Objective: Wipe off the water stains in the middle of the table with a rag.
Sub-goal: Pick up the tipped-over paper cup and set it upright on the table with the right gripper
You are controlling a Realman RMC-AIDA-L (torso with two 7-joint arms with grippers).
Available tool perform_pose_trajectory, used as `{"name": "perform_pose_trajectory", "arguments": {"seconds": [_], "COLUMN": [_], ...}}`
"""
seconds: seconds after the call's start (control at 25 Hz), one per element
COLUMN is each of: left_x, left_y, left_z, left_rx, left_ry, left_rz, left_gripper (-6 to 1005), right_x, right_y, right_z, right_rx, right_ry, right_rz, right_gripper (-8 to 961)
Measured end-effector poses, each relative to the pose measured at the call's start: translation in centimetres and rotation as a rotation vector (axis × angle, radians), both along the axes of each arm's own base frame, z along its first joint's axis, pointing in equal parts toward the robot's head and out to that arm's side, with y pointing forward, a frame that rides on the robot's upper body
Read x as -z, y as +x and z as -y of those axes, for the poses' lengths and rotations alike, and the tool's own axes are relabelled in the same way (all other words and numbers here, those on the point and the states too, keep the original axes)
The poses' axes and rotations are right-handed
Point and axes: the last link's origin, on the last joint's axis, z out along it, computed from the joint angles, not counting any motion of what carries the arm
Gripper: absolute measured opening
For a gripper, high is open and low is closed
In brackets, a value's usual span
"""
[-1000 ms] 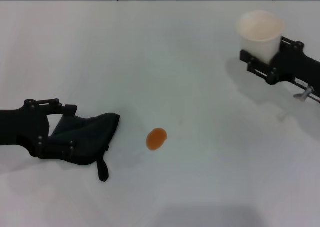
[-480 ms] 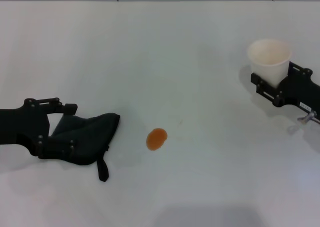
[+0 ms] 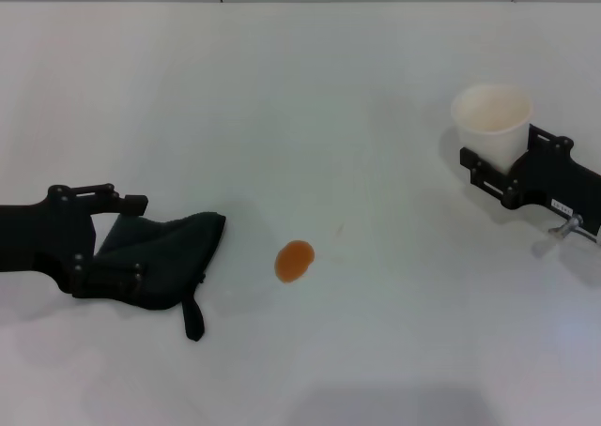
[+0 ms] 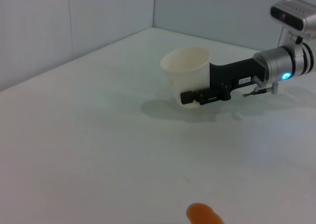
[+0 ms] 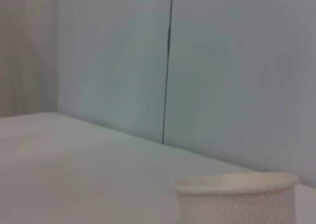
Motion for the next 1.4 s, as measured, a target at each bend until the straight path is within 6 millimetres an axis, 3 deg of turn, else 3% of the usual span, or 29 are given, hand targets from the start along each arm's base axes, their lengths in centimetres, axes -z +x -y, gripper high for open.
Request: {"name": "perform_pose_trajectory", "arguments": {"seconds": [0.68, 1.12, 1.4], "left_x": [0.0, 0.0, 0.1], "left_y": [-0.3, -0.4, -0.5], "left_z": [0.3, 0.4, 0.5], "left_rx": [-0.011, -0.006, -0.011], "left_ry": [-0.002, -0.003, -0.003], "left_rz": [-0.003, -0.008, -0.007], "left_gripper": [875, 875, 875], "right_x": [0.5, 0.3, 0.2], "right_y": [1.4, 2.1, 2.4], "right_z": [0.6, 1.9, 2.4], "right_rx": [0.057, 0.065, 0.072], "right_ry": [-0.014, -0.013, -0.012], "right_rz": [0.048, 0.027, 0.021], "right_gripper": [583, 678, 850]}}
